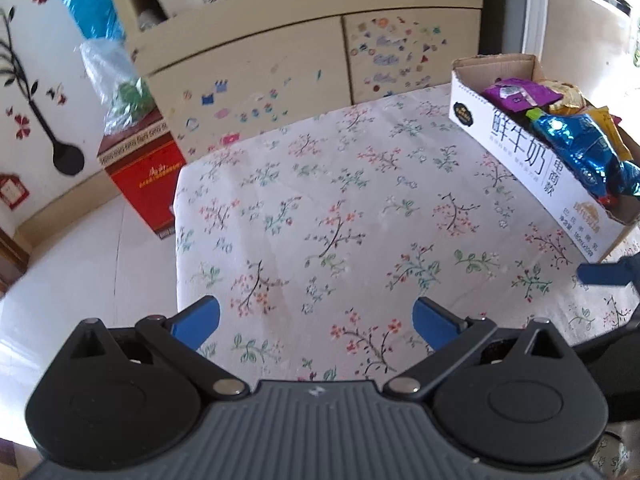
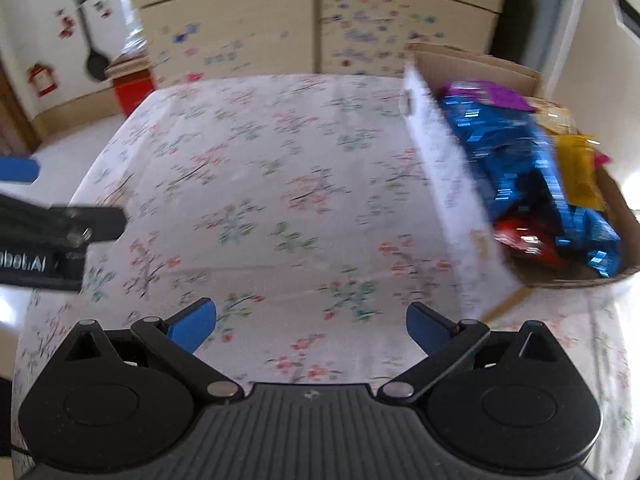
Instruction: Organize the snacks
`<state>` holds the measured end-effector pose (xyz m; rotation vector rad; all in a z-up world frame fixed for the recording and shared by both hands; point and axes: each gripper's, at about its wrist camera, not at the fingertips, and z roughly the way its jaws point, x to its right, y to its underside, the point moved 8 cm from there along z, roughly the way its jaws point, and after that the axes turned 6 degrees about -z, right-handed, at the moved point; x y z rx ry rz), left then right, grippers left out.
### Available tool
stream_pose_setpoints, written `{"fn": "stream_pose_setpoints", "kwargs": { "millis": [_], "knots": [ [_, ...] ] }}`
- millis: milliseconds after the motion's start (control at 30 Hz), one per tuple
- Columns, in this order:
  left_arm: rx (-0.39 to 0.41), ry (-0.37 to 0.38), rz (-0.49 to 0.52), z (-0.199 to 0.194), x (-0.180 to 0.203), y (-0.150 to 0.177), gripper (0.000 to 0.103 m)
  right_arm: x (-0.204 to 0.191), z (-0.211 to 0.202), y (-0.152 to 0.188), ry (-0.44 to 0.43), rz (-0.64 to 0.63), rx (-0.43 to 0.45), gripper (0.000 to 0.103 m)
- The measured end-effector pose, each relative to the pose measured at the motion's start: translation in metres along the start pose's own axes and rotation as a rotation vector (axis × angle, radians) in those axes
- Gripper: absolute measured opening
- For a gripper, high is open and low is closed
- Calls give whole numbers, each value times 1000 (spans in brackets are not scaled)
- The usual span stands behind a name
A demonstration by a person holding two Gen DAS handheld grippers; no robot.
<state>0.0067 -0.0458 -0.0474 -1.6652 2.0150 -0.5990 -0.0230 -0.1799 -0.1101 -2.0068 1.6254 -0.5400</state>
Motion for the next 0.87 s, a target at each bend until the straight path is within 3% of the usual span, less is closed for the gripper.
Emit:
{"fn": "stream_pose_setpoints", "kwargs": {
  "millis": [167, 633, 867],
  "knots": [
    [-17, 6, -36, 4, -7, 7, 102, -15, 22, 6, 4, -38, -4, 103],
    [-47, -12, -86, 19, -21, 13, 102, -14, 42, -16, 89, 26, 255, 103],
    [-62, -13, -85, 25, -18, 15, 102, -11, 44, -18, 109, 37, 312, 103]
  ]
}}
